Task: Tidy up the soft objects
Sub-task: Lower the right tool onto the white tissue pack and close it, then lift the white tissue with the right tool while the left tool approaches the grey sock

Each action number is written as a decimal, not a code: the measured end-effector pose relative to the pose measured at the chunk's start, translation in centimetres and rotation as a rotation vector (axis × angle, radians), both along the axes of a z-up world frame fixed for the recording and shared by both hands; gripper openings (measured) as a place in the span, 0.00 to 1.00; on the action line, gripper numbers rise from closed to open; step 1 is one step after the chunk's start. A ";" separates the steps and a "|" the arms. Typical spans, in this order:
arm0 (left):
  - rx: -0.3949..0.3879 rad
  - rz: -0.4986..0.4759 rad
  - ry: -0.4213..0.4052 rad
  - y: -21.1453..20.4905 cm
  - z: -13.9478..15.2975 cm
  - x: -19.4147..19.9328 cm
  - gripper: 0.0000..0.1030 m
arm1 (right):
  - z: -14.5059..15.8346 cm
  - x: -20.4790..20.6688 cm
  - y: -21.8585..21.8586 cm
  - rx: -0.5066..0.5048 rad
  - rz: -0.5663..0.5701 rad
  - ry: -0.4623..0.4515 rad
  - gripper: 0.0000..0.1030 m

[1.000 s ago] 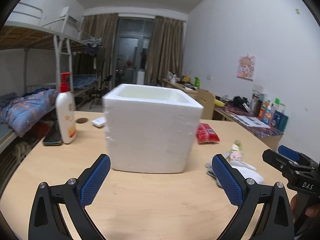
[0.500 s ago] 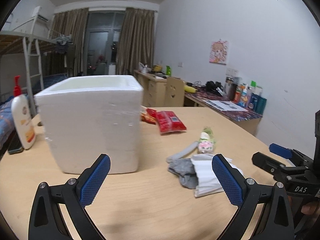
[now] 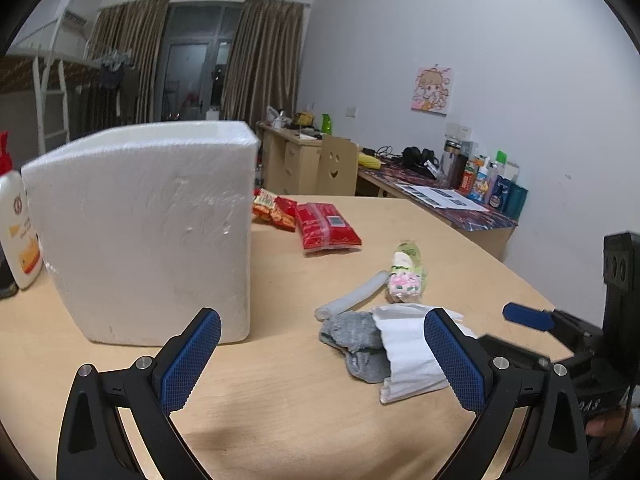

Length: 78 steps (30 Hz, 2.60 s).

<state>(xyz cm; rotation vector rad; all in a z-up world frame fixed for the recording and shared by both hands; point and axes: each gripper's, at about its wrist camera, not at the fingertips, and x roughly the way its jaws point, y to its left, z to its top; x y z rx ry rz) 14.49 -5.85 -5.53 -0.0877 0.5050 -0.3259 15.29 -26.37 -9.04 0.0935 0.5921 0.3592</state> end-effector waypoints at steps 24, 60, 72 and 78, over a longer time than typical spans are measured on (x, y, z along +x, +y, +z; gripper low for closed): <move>0.009 0.009 0.031 0.2 -0.7 0.5 0.99 | -1.7 -0.8 1.4 -0.081 0.147 0.108 0.10; 0.021 -0.033 0.039 -1.0 -0.3 -0.2 0.99 | -1.0 -1.4 -0.9 -0.122 0.102 0.074 0.08; 0.059 -0.107 0.105 -4.7 -0.8 0.9 0.99 | -0.8 -1.5 -4.4 -0.097 0.000 0.060 0.08; 0.078 -0.101 0.160 -6.5 -1.6 2.5 0.99 | -1.5 -1.3 -4.7 -0.077 0.012 0.080 0.08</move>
